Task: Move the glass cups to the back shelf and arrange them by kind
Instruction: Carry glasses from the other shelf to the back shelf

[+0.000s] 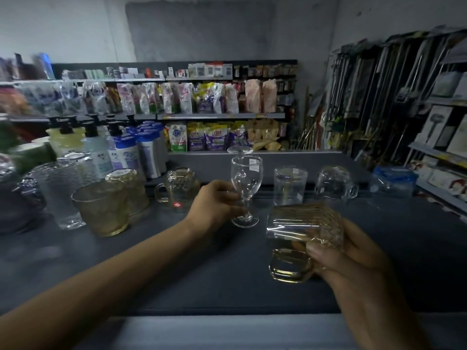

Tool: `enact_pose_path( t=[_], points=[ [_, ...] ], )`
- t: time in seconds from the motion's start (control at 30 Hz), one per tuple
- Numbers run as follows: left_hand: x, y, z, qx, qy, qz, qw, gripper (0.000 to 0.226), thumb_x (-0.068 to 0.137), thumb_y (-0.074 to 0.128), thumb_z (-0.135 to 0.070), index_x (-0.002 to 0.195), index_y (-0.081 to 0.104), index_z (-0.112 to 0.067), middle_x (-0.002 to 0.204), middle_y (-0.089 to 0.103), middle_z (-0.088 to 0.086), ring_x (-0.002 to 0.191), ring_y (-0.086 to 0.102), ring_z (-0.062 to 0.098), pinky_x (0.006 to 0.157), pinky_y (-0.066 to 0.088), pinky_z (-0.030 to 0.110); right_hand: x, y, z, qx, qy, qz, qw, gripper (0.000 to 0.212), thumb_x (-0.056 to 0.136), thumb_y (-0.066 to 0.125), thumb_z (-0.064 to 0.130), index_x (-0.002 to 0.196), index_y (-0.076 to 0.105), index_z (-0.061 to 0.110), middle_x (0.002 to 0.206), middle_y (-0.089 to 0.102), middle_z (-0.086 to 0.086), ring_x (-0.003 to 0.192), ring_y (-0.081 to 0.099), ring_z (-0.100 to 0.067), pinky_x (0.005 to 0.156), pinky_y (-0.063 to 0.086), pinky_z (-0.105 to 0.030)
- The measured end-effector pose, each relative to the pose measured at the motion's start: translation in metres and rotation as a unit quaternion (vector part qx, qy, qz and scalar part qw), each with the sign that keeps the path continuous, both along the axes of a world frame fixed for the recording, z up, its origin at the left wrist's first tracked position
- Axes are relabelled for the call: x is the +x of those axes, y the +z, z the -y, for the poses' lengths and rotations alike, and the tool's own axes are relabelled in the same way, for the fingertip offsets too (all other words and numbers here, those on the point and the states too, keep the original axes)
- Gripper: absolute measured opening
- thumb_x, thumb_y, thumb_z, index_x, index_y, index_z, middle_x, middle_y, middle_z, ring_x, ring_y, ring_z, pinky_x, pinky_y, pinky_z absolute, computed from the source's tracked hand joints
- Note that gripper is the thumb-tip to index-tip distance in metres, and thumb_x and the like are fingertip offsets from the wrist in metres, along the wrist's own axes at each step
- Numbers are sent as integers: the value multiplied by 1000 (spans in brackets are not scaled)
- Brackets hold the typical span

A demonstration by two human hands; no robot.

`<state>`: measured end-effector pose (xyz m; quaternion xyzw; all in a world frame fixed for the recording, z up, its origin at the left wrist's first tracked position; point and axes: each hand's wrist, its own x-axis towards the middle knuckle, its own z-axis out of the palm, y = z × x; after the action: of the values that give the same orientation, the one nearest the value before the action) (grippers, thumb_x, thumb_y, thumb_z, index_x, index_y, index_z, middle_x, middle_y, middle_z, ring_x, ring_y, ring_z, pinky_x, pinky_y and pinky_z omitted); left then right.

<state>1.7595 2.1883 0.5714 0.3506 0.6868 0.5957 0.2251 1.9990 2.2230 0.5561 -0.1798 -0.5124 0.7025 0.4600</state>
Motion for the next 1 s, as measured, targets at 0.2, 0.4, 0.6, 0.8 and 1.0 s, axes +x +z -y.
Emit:
enact_pose_path(
  t=[0.2, 0.4, 0.6, 0.8, 1.0],
  points=[
    [45, 32, 85, -25, -4, 108, 994, 48, 76, 79, -44, 112, 74, -13, 106, 77, 15, 94, 77, 23, 84, 65, 45, -1, 2, -4, 50, 66, 22, 996, 112, 31, 101, 45, 132, 63, 14, 121, 74, -14, 112, 72, -33, 95, 52, -51],
    [70, 31, 132, -70, -111, 218, 967, 42, 74, 77, -53, 100, 82, -20, 108, 79, 11, 98, 77, 22, 86, 62, 43, -45, 3, 31, 56, 121, 72, 989, 89, 53, 89, 11, 135, 58, 21, 121, 75, -3, 111, 73, -21, 93, 59, -38],
    [32, 28, 159, 4, 9, 142, 990, 51, 70, 88, -21, 118, 73, -14, 103, 79, 9, 87, 78, 23, 75, 65, 36, -90, 4, 51, 157, 139, 181, 961, 78, 65, 94, -1, 126, 61, 34, 112, 77, 10, 104, 74, -9, 84, 60, -24],
    [-10, 19, 158, 34, 86, 0, 996, 84, 48, 94, -19, 128, 68, -21, 109, 77, 8, 95, 77, 23, 77, 65, 39, -144, 11, 52, 282, 83, 272, 916, 81, 58, 99, 18, 125, 56, 34, 114, 69, 17, 105, 66, 2, 96, 58, -30],
    [-48, 9, 136, 20, 147, -118, 982, 75, 56, 101, -12, 123, 67, -14, 99, 72, -7, 92, 71, 8, 90, 62, 41, -192, 6, 35, 340, 21, 311, 887, 82, 50, 95, 39, 122, 56, 32, 113, 71, 12, 105, 68, -9, 92, 59, -39]
  ],
)
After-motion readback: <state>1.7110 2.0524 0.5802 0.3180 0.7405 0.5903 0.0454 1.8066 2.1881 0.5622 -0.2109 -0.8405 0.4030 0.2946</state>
